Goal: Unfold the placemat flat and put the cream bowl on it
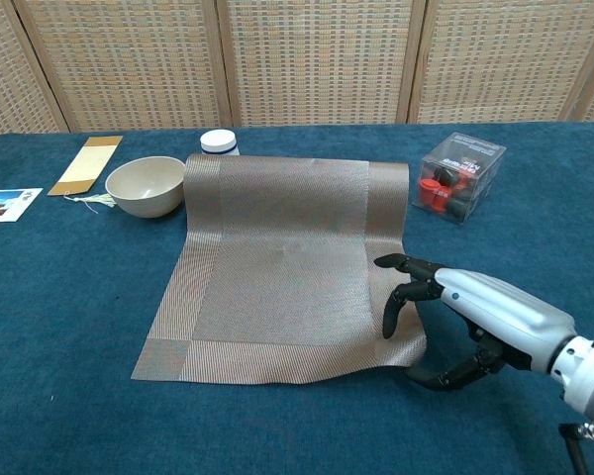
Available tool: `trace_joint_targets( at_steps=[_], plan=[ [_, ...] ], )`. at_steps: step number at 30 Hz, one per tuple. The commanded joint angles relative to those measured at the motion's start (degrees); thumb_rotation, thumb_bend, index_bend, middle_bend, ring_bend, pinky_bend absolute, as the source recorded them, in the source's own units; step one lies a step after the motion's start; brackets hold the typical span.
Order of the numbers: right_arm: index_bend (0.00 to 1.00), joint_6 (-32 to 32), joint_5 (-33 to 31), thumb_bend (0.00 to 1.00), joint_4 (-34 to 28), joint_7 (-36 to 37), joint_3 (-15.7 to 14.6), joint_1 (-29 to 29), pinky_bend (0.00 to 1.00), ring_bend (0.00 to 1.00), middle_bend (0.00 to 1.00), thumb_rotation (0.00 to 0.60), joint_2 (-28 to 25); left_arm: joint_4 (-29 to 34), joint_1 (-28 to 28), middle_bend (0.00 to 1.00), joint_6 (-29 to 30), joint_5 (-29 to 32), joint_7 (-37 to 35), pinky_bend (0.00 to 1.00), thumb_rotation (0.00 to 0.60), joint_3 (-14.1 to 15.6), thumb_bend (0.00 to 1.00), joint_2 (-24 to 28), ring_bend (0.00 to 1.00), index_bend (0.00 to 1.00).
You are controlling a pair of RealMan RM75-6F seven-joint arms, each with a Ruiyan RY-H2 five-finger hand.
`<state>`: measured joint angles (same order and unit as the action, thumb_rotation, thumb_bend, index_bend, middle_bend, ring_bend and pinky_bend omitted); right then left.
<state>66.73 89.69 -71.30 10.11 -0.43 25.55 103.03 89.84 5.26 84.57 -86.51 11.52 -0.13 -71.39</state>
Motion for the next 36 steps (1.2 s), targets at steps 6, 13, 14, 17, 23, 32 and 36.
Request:
trace_joint_targets(
  at_steps=[6, 13, 14, 17, 23, 32, 36],
  plan=[
    [0.51, 0.2, -0.1, 0.46, 0.3, 1.4, 0.2, -0.2, 0.00, 0.00, 0.14, 0.600, 0.6, -0.1, 0.0, 0.00, -0.2, 0.1, 0.1, 0.00, 0.600, 0.0, 0.16, -0.1, 0.00, 0.00],
    [0.55, 0.2, -0.1, 0.47, 1.0, 1.8, 0.3, -0.1, 0.00, 0.00, 0.15, 0.600, 0.9, -0.1, 0.1, 0.00, -0.4, 0.1, 0.1, 0.00, 0.600, -0.1, 0.15, -0.2, 0.00, 0.00],
    [0.55, 0.2, -0.1, 0.48, 1.1, 1.8, 0.3, -0.2, 0.00, 0.00, 0.15, 0.600, 0.9, -0.2, 0.1, 0.00, -0.4, 0.1, 0.1, 0.00, 0.600, 0.0, 0.16, -0.2, 0.00, 0.00],
    [0.56, 0.3, -0.3, 0.50, 0.8, 2.3, 0.4, -0.2, 0.00, 0.00, 0.15, 0.600, 0.7, -0.3, 0.1, 0.00, -0.6, 0.1, 0.2, 0.00, 0.600, 0.0, 0.16, -0.3, 0.00, 0.00],
    [0.58, 0.1, -0.5, 0.57, 0.1, 2.6, 0.4, -0.3, 0.00, 0.00, 0.15, 0.600, 0.4, -0.2, 0.1, 0.00, -0.5, 0.1, 0.1, 0.00, 0.600, -0.1, 0.16, -0.2, 0.00, 0.00],
    [0.64, -0.2, -0.8, 0.63, -0.2, 2.1, 0.2, -0.4, 0.00, 0.00, 0.16, 0.600, 0.3, -0.3, 0.1, 0.00, -0.5, 0.1, 0.2, 0.00, 0.600, -0.1, 0.15, -0.3, 0.00, 0.00],
    [0.65, -0.2, -0.7, 0.63, -0.3, 2.0, 0.3, -0.4, 0.00, 0.00, 0.17, 0.600, 0.1, -0.4, 0.1, 0.00, -0.7, 0.2, 0.3, 0.00, 0.600, -0.1, 0.16, -0.4, 0.00, 0.00]
  ],
)
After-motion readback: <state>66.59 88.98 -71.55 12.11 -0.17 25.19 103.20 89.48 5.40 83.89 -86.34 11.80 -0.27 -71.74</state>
